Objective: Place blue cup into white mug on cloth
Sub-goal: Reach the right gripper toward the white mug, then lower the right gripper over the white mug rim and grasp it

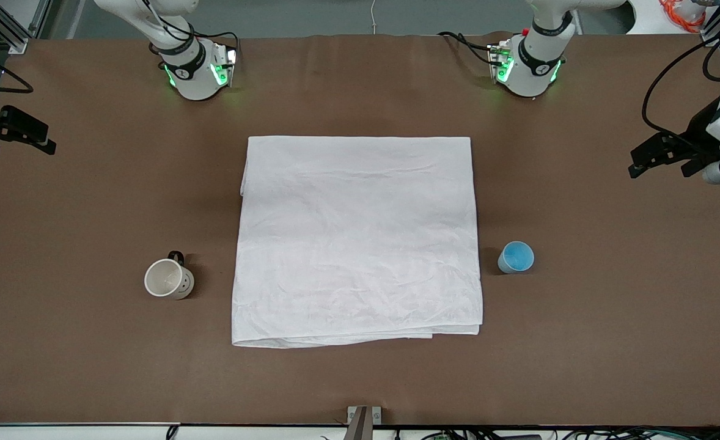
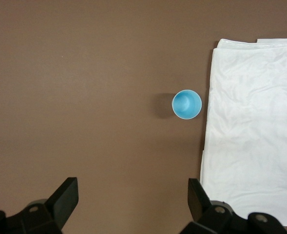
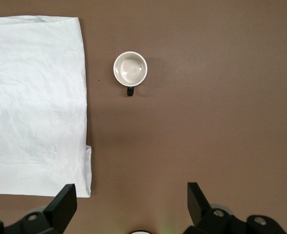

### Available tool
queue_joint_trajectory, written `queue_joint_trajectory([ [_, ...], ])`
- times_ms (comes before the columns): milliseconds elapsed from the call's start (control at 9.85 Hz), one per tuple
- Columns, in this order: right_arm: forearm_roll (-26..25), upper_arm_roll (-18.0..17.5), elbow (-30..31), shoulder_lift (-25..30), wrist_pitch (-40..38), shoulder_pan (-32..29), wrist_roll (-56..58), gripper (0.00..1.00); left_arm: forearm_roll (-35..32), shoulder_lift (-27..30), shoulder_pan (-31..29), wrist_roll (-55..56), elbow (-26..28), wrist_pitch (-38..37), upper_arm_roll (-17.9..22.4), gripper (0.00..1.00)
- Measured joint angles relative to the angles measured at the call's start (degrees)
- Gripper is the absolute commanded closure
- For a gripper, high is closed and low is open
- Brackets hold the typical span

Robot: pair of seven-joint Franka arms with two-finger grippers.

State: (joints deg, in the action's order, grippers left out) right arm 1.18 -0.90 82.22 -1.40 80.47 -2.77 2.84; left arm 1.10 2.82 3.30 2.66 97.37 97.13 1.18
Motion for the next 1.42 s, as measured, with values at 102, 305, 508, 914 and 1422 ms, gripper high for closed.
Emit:
queue_joint_trajectory([
  [102, 0.0, 0.0, 0.0, 0.0, -0.2, 0.0, 0.0, 0.0, 0.0, 0.0, 0.0, 0.0, 0.0, 0.0, 0.0, 0.01],
  [305, 0.0, -0.1, 0.1, 0.0, -0.6, 0.0, 0.0, 0.0, 0.0, -0.1, 0.0, 0.0, -0.4, 0.0, 0.0, 0.01],
  [508, 0.1, -0.3, 1.8, -0.2, 0.4, 0.4, 0.1, 0.0, 0.0, -0.5, 0.0, 0.0, -1.1, 0.0, 0.0, 0.01],
  [914, 0.1, -0.5, 16.6, -1.2, 16.5, 2.8, 0.0, 0.01, 0.0, -0.9, 0.0, 0.0, -1.4, 0.0, 0.0, 0.01],
  [1422, 0.1, -0.4, 37.4, -2.0, 42.5, 3.0, 0.0, 0.01, 0.0, -1.4, -0.1, 0.0, -1.4, 0.0, 0.0, 0.01],
])
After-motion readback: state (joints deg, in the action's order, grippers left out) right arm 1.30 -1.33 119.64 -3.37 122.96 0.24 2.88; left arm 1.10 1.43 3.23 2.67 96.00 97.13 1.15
